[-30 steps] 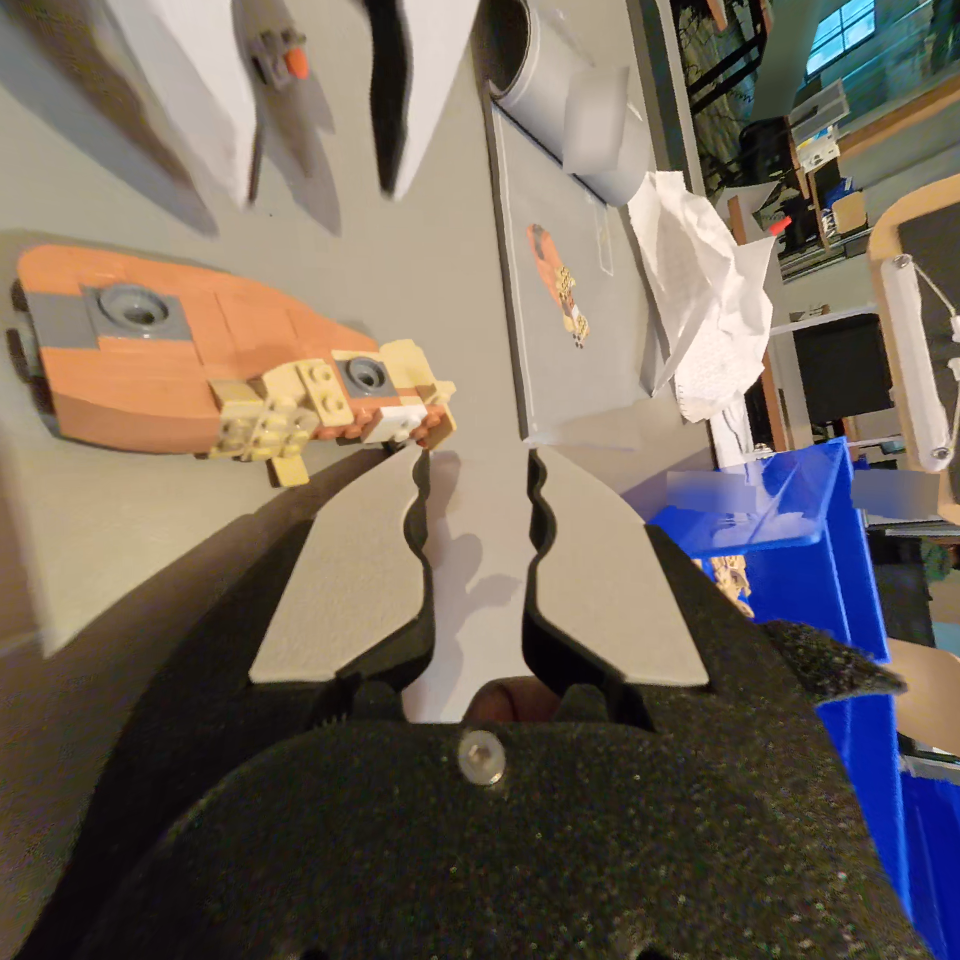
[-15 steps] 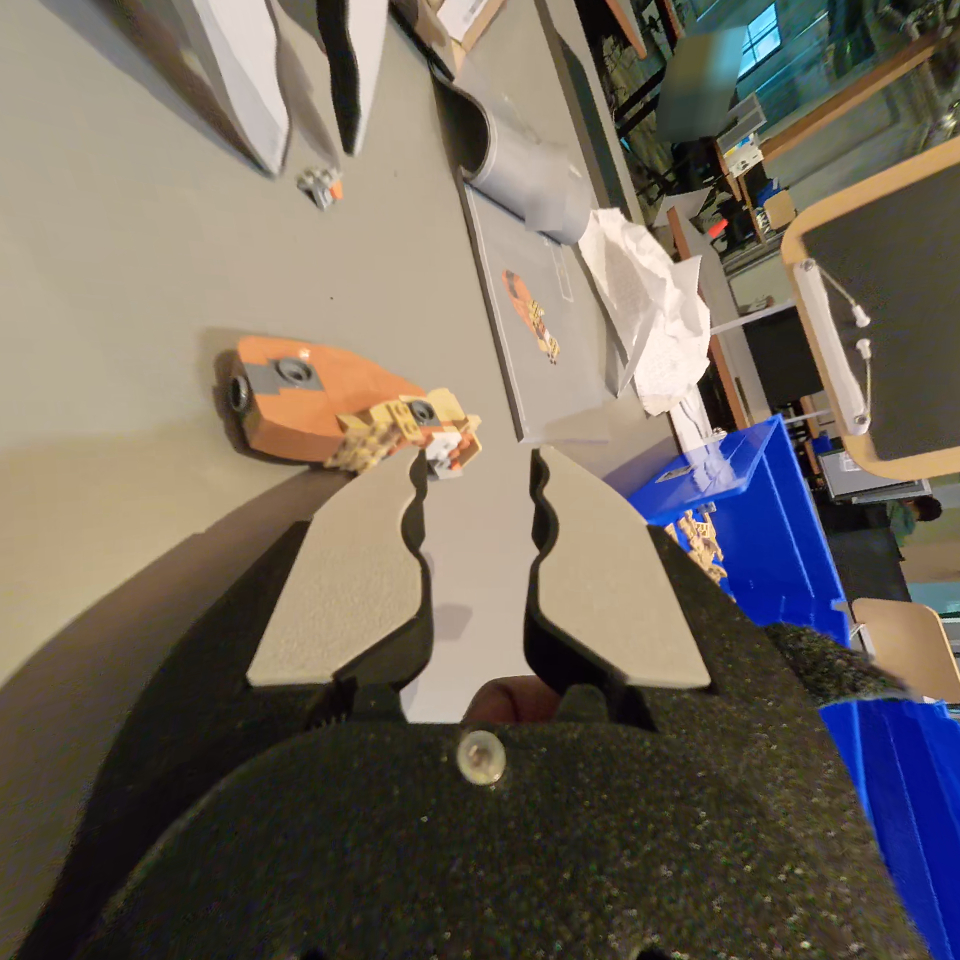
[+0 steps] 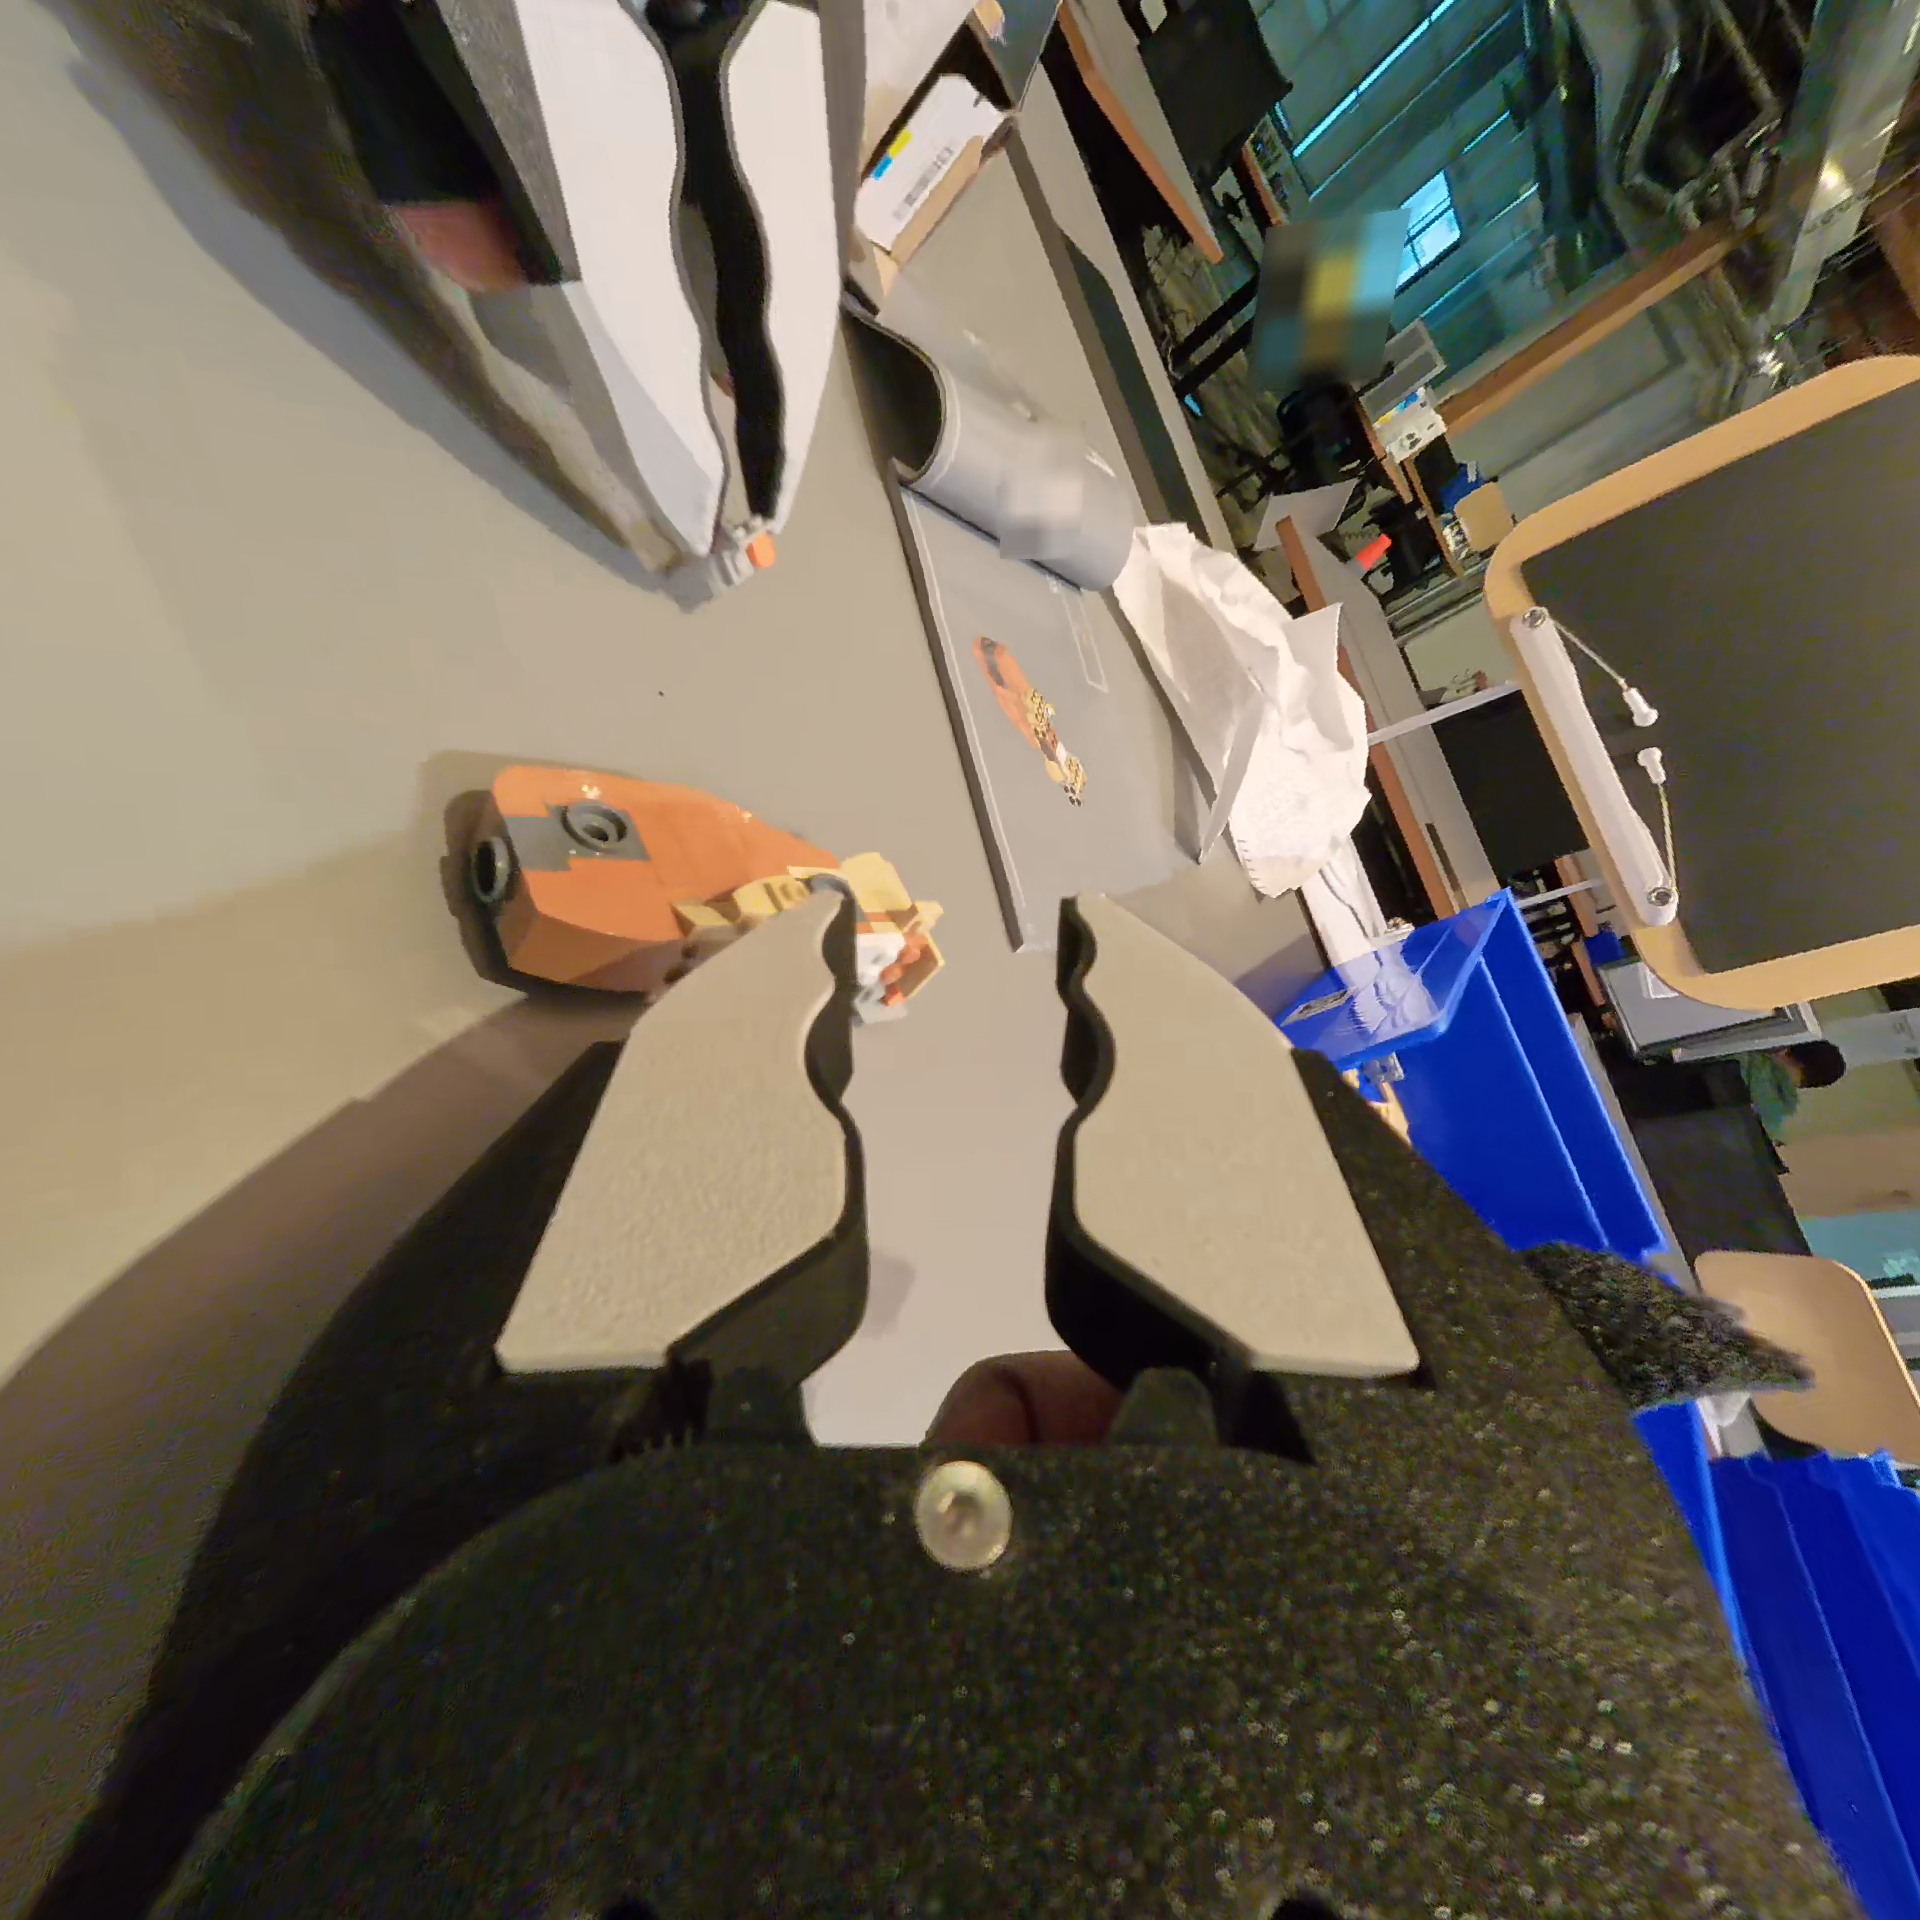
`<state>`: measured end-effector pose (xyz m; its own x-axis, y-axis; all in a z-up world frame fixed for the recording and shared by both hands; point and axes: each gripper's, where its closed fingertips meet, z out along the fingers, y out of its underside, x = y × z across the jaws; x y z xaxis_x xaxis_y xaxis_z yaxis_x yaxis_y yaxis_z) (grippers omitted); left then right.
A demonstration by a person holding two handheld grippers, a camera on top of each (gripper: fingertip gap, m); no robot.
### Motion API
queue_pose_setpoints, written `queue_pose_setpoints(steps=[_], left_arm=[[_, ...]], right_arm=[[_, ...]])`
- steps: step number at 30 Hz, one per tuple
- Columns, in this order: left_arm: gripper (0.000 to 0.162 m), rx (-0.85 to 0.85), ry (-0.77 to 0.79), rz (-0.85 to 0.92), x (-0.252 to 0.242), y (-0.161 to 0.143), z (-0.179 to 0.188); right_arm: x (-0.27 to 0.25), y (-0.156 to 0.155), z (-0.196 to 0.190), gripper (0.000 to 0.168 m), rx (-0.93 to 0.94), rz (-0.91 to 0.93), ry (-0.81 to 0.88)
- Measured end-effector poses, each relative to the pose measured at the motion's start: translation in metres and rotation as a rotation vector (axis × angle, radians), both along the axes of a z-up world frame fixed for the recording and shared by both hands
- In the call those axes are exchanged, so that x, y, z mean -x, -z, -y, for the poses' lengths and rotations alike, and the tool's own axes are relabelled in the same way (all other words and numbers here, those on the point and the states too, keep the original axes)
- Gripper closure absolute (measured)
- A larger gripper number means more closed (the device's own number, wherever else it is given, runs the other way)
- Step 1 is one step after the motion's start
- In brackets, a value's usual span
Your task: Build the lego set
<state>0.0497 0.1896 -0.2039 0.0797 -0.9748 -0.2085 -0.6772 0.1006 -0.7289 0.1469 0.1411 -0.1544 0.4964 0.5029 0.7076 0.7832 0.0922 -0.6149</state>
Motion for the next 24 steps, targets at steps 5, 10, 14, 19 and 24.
queue_pose_setpoints(steps=[5, 10, 14, 19, 24], left_arm=[[0.146, 0.01, 0.187, 0.208, -0.028, -0.038, 0.009], [0.146, 0.126, 0.352, 0.168, -0.053, -0.056, 0.011], [0.146, 0.174, 0.39, 0.01, -0.07, -0.055, 0.005], [0.146, 0.187, 0.472, -0.176, -0.085, -0.047, 0.014], [0.146, 0.198, 0.541, -0.285, -0.099, -0.038, 0.02]], right_arm=[[0.0, -0.018, -0.015, 0.132, -0.097, -0.005, -0.075], [0.001, -0.04, -0.034, 0.134, -0.204, 0.031, -0.213], [-0.005, -0.032, -0.046, 0.133, -0.167, 0.061, -0.281], [-0.014, -0.018, -0.045, 0.133, -0.144, -0.038, -0.315], [-0.023, -0.02, -0.038, 0.133, -0.206, -0.072, -0.343]])
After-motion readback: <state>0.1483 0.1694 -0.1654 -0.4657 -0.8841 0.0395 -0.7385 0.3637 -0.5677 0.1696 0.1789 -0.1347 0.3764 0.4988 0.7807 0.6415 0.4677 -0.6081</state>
